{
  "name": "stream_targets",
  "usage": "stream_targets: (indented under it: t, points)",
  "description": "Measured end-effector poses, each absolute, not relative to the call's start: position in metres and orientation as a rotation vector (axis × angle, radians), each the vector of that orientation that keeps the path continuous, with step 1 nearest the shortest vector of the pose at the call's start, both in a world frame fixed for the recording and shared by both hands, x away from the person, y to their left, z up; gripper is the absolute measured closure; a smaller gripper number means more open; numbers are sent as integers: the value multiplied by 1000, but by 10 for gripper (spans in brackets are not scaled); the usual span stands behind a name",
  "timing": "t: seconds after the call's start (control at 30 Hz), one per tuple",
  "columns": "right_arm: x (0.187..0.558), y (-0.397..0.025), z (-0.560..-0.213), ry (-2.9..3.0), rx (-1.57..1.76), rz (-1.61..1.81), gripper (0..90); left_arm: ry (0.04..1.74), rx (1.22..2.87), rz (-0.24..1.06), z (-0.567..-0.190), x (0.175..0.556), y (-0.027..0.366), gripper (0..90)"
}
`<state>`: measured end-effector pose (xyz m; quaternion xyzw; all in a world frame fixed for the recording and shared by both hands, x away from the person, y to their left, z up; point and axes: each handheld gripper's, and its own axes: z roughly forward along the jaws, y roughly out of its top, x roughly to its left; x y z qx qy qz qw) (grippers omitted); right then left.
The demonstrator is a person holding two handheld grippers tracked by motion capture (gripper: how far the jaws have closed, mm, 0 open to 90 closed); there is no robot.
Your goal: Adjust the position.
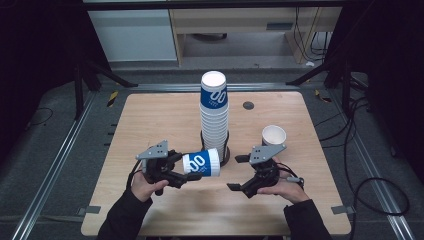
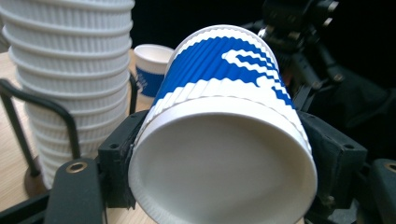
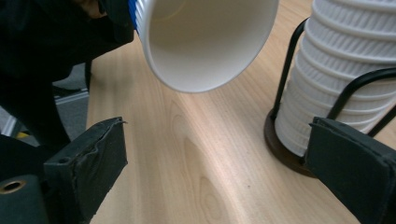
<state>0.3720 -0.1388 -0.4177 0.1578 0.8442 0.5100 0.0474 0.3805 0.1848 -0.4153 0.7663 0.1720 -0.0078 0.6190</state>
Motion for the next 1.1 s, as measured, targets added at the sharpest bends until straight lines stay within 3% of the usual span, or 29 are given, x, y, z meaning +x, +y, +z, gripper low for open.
stream_targets:
  t: [1.1]
  points:
    - [371,-118,-429,2660,373,1761,75,267,1830,-130,-426,367,155,243]
